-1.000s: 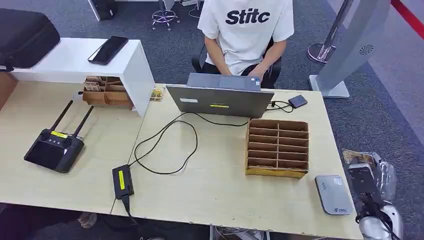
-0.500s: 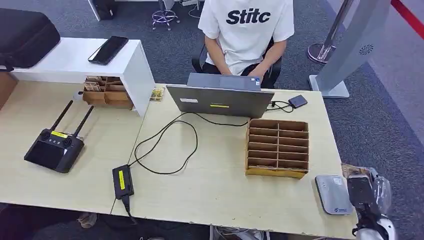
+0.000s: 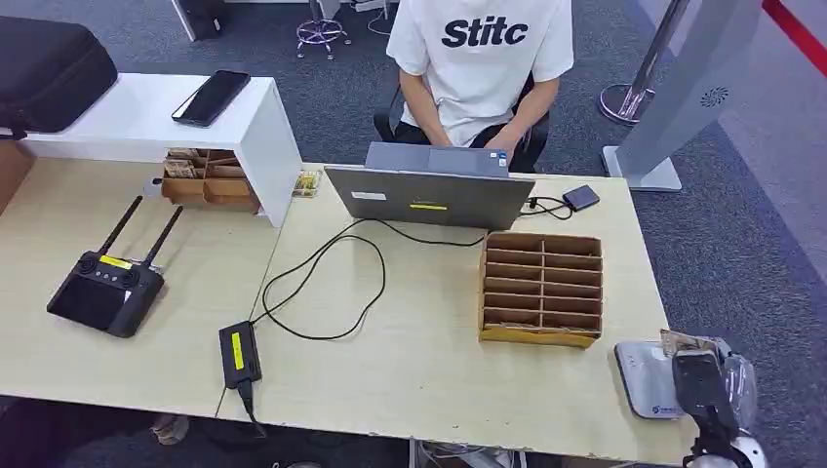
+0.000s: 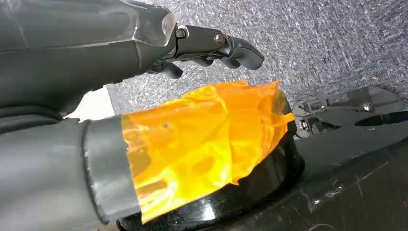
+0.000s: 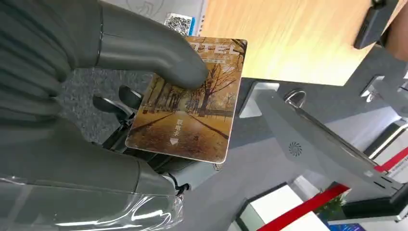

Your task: Pass the card to the sensor for recognition and then transmit it.

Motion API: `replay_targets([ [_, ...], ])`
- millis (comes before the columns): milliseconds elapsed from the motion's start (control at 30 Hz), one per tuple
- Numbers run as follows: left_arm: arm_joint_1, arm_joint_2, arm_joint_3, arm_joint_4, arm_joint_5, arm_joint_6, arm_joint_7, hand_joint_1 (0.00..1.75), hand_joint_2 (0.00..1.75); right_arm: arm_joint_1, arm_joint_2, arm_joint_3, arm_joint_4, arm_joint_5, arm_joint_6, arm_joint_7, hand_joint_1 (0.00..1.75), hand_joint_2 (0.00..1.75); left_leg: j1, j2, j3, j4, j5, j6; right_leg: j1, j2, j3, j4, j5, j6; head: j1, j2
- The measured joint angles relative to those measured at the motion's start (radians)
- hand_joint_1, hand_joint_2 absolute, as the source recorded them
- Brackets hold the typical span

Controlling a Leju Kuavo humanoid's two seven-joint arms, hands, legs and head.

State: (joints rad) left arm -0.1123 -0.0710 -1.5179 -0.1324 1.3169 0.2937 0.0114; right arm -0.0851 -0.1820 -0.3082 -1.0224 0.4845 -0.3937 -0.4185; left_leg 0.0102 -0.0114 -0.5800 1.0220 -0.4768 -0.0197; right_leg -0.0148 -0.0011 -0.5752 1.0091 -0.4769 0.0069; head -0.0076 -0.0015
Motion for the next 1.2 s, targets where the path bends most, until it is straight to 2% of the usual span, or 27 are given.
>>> replay_targets([
  [1200, 0.001, -0.002, 0.0, 0.0, 0.005, 0.001, 0.003, 0.0, 0.0, -0.002, 0.032, -0.019, 0.041, 0.021, 0.02, -0.005, 1.75, 1.75, 0.0, 0.0, 0.0, 0.0, 0.0, 0.0, 0.0, 0.0, 0.0, 0.0, 0.0, 0.0, 0.0, 0.0],
])
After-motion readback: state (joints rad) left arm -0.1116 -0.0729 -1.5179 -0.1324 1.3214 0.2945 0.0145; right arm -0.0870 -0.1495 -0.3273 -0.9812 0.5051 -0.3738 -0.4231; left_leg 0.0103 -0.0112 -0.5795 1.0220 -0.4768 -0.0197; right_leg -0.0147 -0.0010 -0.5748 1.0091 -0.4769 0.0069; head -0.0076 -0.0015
